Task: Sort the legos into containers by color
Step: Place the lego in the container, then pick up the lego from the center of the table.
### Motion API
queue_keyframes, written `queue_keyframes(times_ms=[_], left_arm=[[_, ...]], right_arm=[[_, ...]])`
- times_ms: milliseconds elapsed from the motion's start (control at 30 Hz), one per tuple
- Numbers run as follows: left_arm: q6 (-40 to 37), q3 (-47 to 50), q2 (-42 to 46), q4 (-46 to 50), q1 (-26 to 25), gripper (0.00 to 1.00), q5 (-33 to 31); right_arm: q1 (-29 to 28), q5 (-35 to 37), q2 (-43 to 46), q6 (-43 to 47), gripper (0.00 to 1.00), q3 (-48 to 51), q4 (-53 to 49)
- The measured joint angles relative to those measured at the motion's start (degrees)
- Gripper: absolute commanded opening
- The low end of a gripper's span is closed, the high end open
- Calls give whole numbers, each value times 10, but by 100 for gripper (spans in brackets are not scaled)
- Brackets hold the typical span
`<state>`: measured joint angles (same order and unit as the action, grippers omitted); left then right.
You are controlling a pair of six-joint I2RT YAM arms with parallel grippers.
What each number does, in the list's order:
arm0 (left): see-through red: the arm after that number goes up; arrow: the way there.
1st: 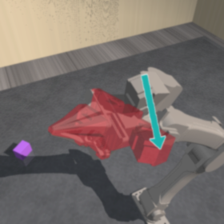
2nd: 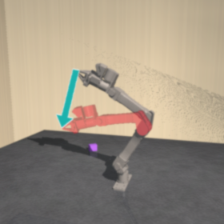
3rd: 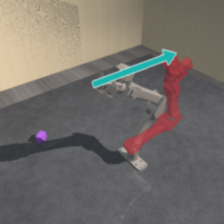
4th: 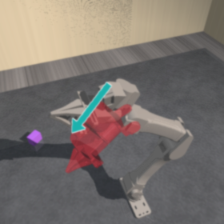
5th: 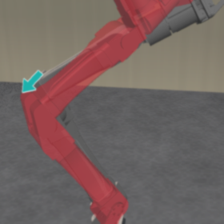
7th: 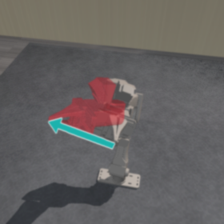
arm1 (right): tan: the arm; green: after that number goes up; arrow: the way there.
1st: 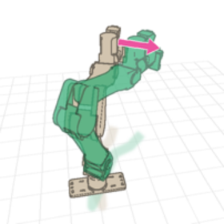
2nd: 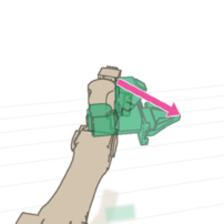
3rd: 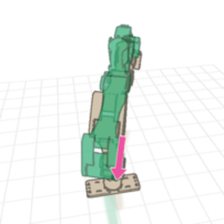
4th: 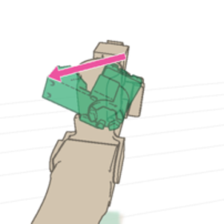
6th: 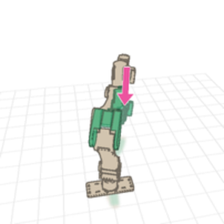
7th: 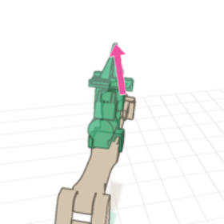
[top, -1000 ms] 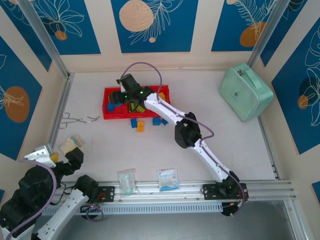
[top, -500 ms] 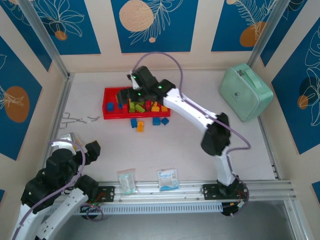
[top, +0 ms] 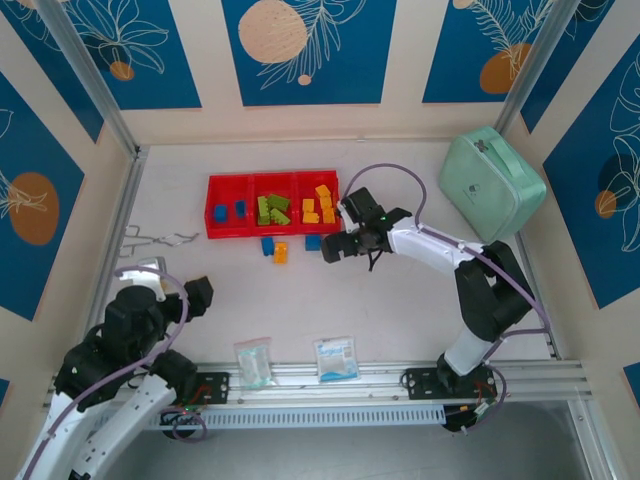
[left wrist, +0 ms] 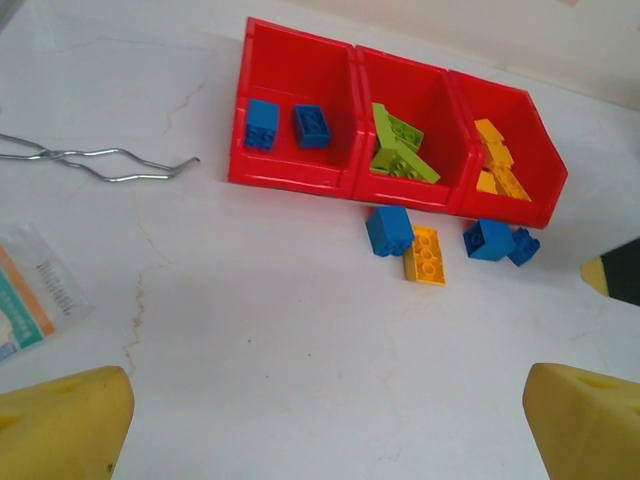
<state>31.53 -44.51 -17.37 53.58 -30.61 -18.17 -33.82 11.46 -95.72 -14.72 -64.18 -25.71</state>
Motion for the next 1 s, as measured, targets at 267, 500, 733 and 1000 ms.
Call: queue_keyframes(times_ms=[267, 500, 733, 1000], left_arm=[[-32, -2, -50, -8, 0, 99, 67], [-49, -6, -58, -7, 0, 99, 97], [-51, -6, -58, -9, 0, 99, 96], [-51, -6, -60, -9, 0, 99, 96]], right_arm=[[9, 2, -103, 42, 89, -47, 37], [9, 1, -148, 60, 79, -94, 38], [5, -3, -169, 68, 68, -121, 33], [-5, -2, -180, 66, 62, -137, 26]])
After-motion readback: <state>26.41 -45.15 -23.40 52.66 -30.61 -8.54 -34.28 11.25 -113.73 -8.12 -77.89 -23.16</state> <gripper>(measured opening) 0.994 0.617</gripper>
